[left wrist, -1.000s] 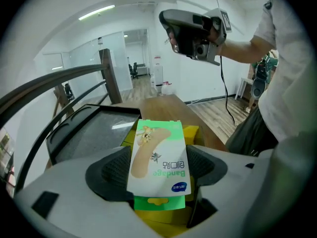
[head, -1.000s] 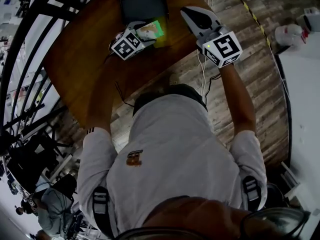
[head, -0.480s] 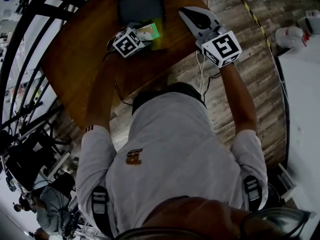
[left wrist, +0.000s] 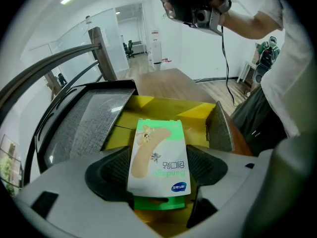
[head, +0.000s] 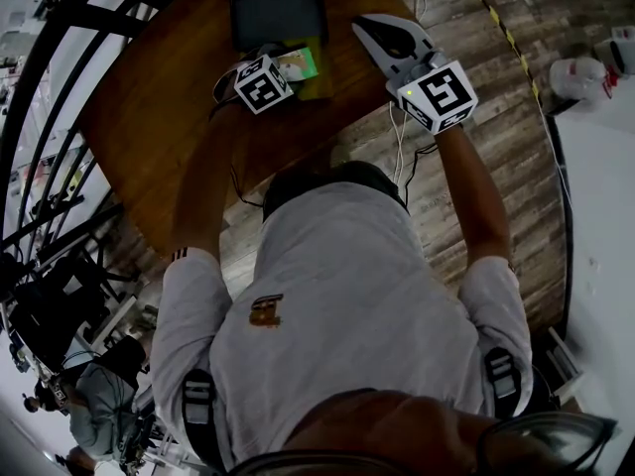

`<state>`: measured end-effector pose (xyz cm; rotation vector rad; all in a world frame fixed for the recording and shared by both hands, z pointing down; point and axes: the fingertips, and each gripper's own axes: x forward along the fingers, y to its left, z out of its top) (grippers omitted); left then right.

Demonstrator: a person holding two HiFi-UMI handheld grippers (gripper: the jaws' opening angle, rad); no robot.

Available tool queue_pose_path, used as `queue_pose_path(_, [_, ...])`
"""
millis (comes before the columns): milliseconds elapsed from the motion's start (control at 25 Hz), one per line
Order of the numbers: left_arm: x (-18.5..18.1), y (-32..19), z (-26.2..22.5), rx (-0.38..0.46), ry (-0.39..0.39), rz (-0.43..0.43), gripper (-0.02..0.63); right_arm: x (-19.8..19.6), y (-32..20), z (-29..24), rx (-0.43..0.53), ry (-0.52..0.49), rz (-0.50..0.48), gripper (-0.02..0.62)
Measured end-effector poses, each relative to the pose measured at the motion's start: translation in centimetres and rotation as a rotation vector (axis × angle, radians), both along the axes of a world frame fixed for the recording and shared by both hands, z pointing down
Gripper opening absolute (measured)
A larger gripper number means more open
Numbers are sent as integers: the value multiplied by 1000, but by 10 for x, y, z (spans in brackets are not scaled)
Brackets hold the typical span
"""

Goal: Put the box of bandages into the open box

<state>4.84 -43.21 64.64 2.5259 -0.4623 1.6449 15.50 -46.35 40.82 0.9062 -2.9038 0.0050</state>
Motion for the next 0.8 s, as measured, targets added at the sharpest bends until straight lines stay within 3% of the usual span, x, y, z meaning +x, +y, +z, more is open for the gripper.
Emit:
queue_pose_path(280, [-1,-2,1,-43,16,-12,370,-3,-1,-1,-6,-4,-5,34])
queue_pose_path(520, [-3,-5,-10,11,46,-5,370,-9,-2,1,-17,3,6,34])
queue_pose_path(680, [-6,-6,-35,56,167,-45,370,-22,-1,4,-22,4,9,34])
queue_pose_path(800, [-7,-12,-66,100,329,-121,370,-33,-2,3,-24,0,14,34])
